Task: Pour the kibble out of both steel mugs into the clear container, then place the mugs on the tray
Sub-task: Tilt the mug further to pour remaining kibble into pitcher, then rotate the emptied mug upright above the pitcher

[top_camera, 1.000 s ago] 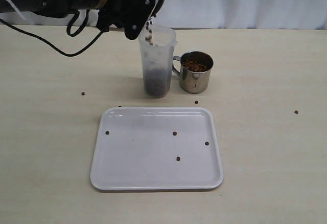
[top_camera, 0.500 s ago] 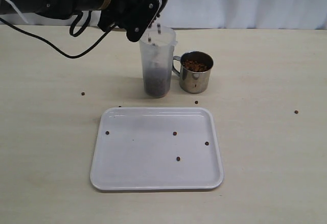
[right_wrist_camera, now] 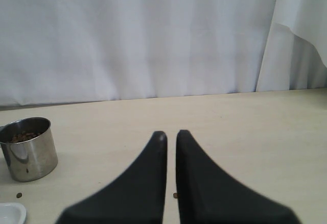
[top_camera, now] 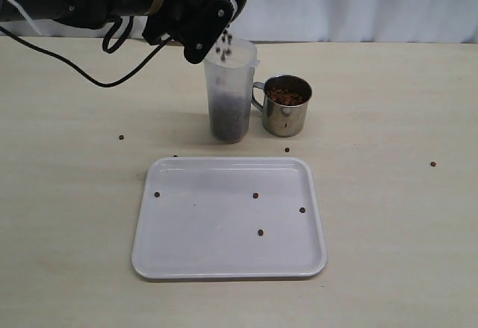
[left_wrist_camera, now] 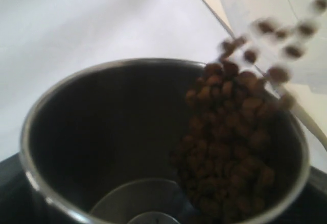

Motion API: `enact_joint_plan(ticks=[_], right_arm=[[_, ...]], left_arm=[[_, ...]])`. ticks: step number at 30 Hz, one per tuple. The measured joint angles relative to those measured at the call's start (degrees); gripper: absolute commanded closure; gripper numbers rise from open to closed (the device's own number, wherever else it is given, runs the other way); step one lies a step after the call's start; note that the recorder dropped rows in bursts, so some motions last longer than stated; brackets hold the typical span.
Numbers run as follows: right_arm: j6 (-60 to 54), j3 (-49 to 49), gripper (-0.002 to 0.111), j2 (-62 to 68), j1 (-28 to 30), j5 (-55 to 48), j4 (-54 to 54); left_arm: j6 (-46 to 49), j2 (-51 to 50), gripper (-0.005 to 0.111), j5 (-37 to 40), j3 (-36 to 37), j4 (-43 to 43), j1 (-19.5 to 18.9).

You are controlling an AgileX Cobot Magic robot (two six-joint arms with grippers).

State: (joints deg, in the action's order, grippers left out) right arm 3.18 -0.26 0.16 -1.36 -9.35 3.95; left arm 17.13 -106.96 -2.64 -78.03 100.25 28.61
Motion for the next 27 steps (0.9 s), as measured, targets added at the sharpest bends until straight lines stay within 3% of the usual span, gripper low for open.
enact_joint_plan(ticks=[27], right_arm=[[0.00, 0.00, 0.103, 0.00, 0.00, 0.00, 0.00]], left_arm=[[8.66, 0.00, 0.107, 3.49, -0.25, 0.00, 1.98]])
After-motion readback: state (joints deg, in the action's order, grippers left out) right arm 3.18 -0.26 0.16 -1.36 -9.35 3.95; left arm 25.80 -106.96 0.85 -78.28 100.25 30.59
